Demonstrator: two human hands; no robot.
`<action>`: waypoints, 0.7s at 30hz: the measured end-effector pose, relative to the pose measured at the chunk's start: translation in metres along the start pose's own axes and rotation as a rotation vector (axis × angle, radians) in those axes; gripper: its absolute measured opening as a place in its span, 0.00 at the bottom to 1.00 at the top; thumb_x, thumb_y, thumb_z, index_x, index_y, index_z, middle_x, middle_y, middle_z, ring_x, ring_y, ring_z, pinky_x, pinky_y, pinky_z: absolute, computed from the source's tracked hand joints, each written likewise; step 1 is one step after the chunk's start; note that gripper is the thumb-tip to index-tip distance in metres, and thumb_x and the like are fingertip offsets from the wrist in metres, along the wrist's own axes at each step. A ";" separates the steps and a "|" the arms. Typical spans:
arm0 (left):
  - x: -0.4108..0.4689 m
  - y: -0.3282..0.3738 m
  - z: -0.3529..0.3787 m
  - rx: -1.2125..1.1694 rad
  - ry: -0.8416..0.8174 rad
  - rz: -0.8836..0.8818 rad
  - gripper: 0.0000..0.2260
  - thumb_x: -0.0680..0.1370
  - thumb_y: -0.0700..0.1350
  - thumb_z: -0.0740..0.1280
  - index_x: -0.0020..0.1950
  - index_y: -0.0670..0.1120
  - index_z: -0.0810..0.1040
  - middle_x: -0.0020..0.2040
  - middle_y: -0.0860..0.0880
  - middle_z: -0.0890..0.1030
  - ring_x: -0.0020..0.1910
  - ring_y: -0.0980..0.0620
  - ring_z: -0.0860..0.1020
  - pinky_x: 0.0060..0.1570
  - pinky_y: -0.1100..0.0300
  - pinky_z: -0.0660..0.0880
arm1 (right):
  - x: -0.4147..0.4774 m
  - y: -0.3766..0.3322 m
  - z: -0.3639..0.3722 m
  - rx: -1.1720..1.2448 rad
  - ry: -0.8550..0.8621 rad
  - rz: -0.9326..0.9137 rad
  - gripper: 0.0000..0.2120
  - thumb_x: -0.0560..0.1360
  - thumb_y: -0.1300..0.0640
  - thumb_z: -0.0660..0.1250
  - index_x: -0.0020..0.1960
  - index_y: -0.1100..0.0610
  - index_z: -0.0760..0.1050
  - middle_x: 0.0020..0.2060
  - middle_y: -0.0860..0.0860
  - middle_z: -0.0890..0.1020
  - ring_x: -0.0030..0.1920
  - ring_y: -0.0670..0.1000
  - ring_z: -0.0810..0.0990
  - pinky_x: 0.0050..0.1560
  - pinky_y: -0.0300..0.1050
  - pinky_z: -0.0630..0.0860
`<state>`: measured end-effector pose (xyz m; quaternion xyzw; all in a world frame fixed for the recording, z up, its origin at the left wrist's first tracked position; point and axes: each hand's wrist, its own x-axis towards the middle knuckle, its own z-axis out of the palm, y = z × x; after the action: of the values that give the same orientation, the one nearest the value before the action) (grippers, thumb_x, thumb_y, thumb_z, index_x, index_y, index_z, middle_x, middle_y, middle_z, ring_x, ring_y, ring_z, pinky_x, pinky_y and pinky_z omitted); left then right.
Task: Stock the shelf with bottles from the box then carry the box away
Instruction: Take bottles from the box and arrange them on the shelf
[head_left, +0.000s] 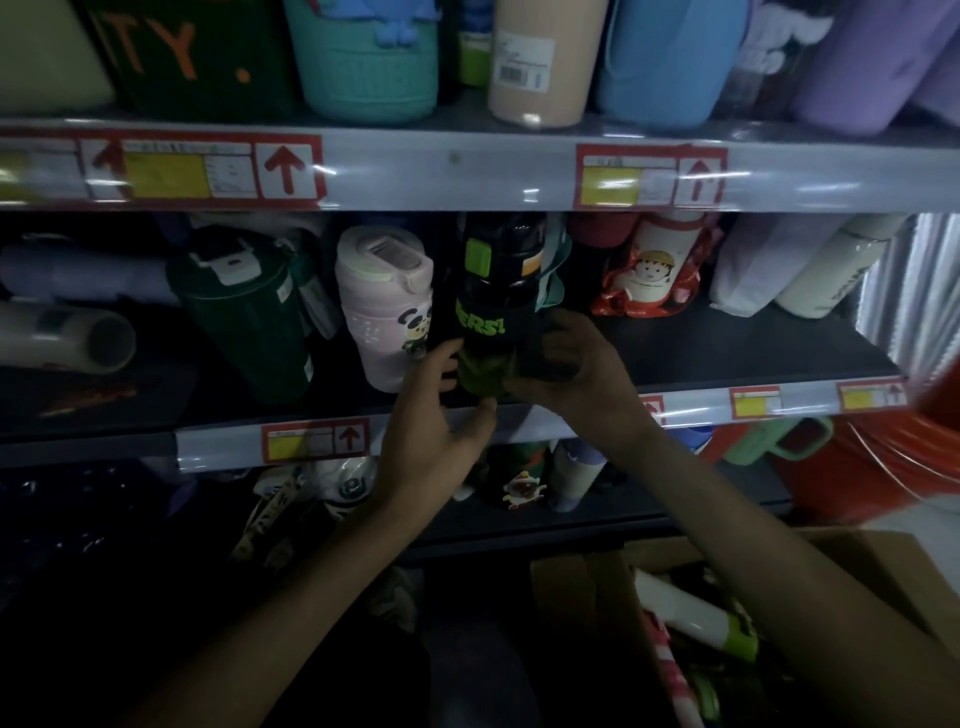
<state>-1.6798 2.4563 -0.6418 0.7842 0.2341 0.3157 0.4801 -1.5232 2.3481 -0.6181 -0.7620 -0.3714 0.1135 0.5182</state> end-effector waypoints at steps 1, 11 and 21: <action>-0.002 0.000 -0.001 0.027 0.000 0.019 0.27 0.77 0.49 0.71 0.75 0.55 0.68 0.67 0.56 0.74 0.67 0.58 0.73 0.66 0.54 0.74 | -0.004 -0.001 -0.004 -0.047 -0.006 -0.020 0.44 0.61 0.45 0.81 0.71 0.60 0.71 0.61 0.52 0.81 0.64 0.53 0.80 0.64 0.54 0.78; -0.027 0.023 0.008 0.375 -0.065 0.397 0.26 0.77 0.57 0.69 0.72 0.48 0.74 0.64 0.50 0.77 0.63 0.51 0.77 0.58 0.56 0.76 | -0.059 -0.003 -0.068 -0.500 -0.117 -0.057 0.41 0.65 0.51 0.83 0.74 0.51 0.71 0.63 0.52 0.78 0.62 0.52 0.76 0.57 0.41 0.71; -0.056 0.036 0.070 0.575 -0.430 0.650 0.33 0.77 0.64 0.66 0.78 0.51 0.68 0.78 0.52 0.67 0.72 0.49 0.72 0.67 0.52 0.73 | -0.161 0.026 -0.178 -0.847 -0.231 0.109 0.50 0.62 0.38 0.77 0.79 0.51 0.63 0.72 0.56 0.69 0.71 0.60 0.72 0.70 0.54 0.72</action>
<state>-1.6660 2.3616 -0.6485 0.9652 -0.0499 0.2026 0.1579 -1.5247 2.1077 -0.5967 -0.9079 -0.4001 0.0629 0.1086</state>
